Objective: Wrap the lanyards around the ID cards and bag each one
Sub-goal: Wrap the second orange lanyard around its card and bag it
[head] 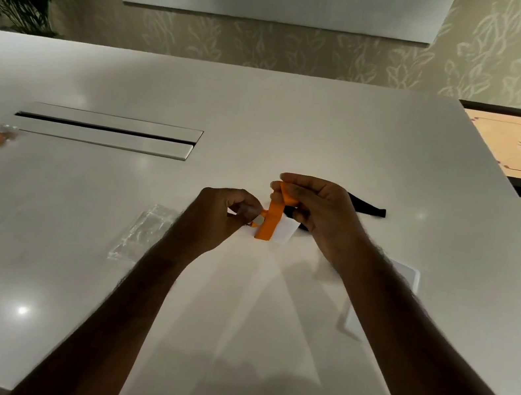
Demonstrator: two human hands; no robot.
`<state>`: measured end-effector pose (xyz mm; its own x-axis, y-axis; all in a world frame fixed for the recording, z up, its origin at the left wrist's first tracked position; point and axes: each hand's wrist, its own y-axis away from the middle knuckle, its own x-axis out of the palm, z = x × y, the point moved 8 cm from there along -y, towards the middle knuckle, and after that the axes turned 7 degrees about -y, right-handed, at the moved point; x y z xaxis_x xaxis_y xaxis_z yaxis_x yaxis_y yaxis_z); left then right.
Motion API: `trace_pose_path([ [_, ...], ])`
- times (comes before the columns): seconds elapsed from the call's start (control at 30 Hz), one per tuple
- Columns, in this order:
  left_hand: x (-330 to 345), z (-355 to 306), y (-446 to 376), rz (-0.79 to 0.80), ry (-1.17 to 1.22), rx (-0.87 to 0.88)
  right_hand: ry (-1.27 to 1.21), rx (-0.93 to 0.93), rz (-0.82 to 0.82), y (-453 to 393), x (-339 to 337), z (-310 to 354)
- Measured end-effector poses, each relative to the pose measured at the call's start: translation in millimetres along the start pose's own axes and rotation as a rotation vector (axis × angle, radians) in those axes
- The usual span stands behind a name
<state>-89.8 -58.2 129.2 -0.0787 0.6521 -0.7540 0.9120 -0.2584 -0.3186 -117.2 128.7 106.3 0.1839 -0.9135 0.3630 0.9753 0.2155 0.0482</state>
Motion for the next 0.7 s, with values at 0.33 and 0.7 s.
trace_pose_path([
  [0.33,-8.9,4.3,1.2,0.031,0.229,-0.006,0.132,0.095,0.039,-3.7,-7.6,-5.5],
  [0.7,-17.6,15.1,2.0,-0.044,0.408,-0.060,-0.058,0.192,0.038,15.2,-5.4,-38.6],
])
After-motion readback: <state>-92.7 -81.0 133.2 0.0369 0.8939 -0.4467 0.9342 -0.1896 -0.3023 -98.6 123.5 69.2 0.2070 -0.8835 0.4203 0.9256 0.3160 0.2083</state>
